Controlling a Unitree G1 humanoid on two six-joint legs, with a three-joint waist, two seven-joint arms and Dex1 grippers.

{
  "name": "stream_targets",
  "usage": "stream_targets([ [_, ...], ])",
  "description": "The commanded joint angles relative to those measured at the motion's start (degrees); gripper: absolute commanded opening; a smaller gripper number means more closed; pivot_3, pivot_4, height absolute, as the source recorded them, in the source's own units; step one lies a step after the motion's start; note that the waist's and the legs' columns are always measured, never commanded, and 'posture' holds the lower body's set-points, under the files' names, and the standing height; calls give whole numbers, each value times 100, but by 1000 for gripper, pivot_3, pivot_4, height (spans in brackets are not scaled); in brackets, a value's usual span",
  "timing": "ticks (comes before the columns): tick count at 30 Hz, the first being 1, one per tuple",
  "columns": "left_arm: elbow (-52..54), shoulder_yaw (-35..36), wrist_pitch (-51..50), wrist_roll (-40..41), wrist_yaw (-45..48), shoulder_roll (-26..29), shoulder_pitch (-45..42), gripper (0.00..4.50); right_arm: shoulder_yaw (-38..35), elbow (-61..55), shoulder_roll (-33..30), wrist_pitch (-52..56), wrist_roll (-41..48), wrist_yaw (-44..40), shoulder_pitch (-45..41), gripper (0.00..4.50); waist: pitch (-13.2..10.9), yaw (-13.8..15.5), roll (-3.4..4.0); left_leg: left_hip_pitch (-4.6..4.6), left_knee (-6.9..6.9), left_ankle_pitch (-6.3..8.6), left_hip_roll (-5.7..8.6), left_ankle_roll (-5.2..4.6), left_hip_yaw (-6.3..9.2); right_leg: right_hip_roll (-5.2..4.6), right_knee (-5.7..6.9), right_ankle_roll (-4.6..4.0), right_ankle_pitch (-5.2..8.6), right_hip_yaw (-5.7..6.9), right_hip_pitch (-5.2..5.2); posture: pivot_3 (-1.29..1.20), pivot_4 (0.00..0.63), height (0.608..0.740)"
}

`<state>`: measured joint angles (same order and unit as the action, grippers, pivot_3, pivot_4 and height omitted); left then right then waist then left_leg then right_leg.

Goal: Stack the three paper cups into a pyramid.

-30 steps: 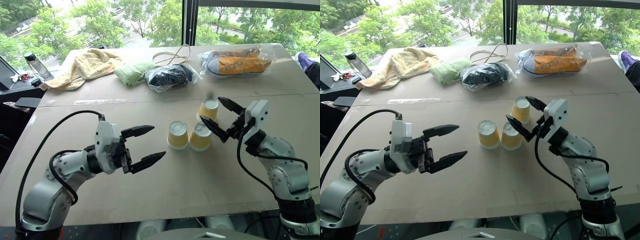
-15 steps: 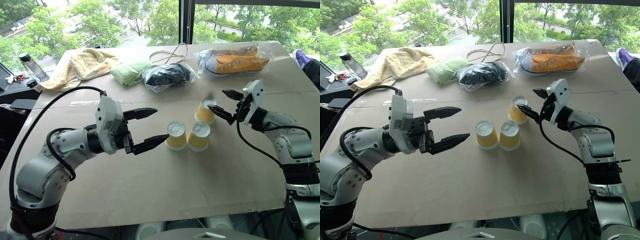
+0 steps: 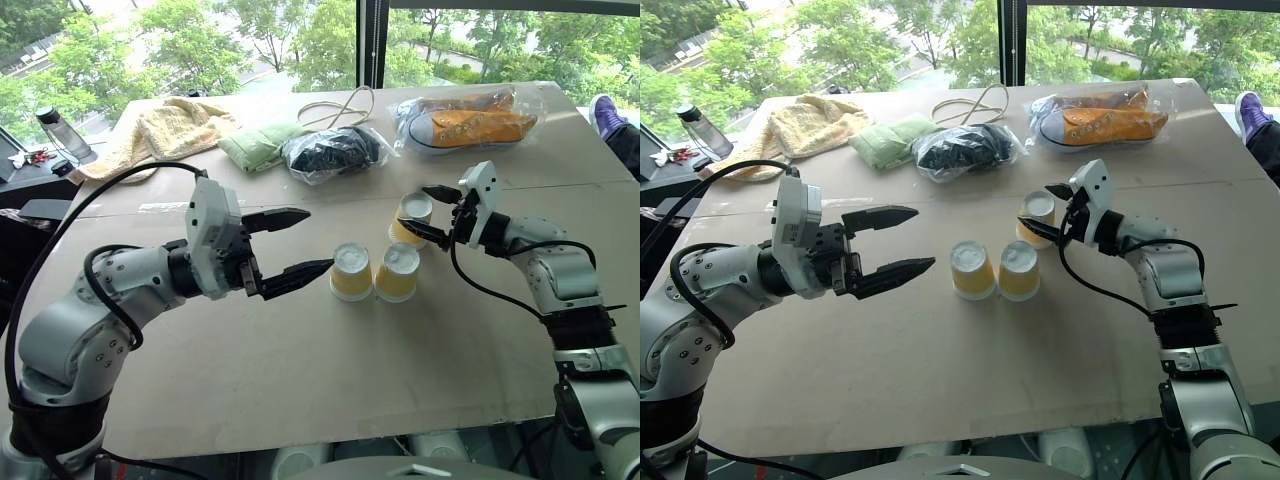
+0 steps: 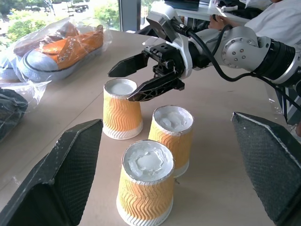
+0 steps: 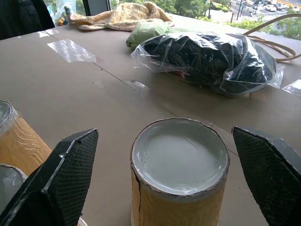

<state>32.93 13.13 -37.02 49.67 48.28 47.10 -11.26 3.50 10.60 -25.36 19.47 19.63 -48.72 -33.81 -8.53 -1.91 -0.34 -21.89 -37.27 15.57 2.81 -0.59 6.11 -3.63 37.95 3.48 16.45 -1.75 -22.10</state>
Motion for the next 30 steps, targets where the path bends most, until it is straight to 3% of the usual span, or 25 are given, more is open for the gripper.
stream_targets([
  [1, 52, 162, 76, 12, -25, 42, -94, 4500, -21, 203, 77, -260, -128, -17, -161, 4473, 0, -4, 0, 0, 0, 0, 0, 0, 1, 0, 1, 0, 0, 0, 0, 0, 150, 740],
  [4, 90, 181, 81, 11, -23, 42, -38, 4500, -89, 384, 147, -423, -156, -44, -215, 3710, 0, -10, 1, -2, 0, 0, 0, 0, 0, 0, 0, 0, 0, -2, -2, 0, 150, 740],
  [6, 91, 187, 80, 1, -27, 45, -14, 4500, -119, 453, 165, -519, -140, -88, -222, 2709, 0, -11, 1, -3, 0, 0, 0, 1, -1, 0, -1, 0, 0, -2, -3, 0, 150, 740],
  [8, 85, 204, 89, -9, -14, 52, 17, 4500, -159, 475, 182, -623, -112, -102, -227, 2208, 0, -11, 1, -4, 1, 0, 0, 1, -2, 0, -1, 0, 0, -2, -6, 0, 150, 740],
  [14, 87, 171, 147, -98, 145, 130, 100, 4500, -292, 150, 50, -674, 21, -221, -338, 2208, -1, -16, 1, -4, 2, 0, 0, 1, -4, 0, 1, 0, 0, -4, -9, 0, 150, 740],
  [19, -23, 241, 292, -252, 350, 235, 186, 4500, -392, -912, -286, 112, 610, -562, -441, 2208, -2, -16, 3, -10, 4, 0, 0, 0, -5, -2, -1, 0, 0, -5, -13, 0, 150, 740],
  [25, -258, 353, 635, -429, 969, 435, 411, 4500, -287, -2175, -1096, 2033, 1623, -1004, -921, 2208, -9, -3, 11, -13, 6, 1, -3, -1, -1, -5, -2, -1, 0, -18, -17, 0, 150, 740],
  [30, -323, 344, 711, -436, 1129, 430, 326, 4500, -154, -2718, -1175, 2716, 2063, -1006, -1006, 2208, -9, 4, 10, -15, 8, 9, -3, -14, 1, -6, -7, 0, 0, -19, -16, 0, 150, 740],
])
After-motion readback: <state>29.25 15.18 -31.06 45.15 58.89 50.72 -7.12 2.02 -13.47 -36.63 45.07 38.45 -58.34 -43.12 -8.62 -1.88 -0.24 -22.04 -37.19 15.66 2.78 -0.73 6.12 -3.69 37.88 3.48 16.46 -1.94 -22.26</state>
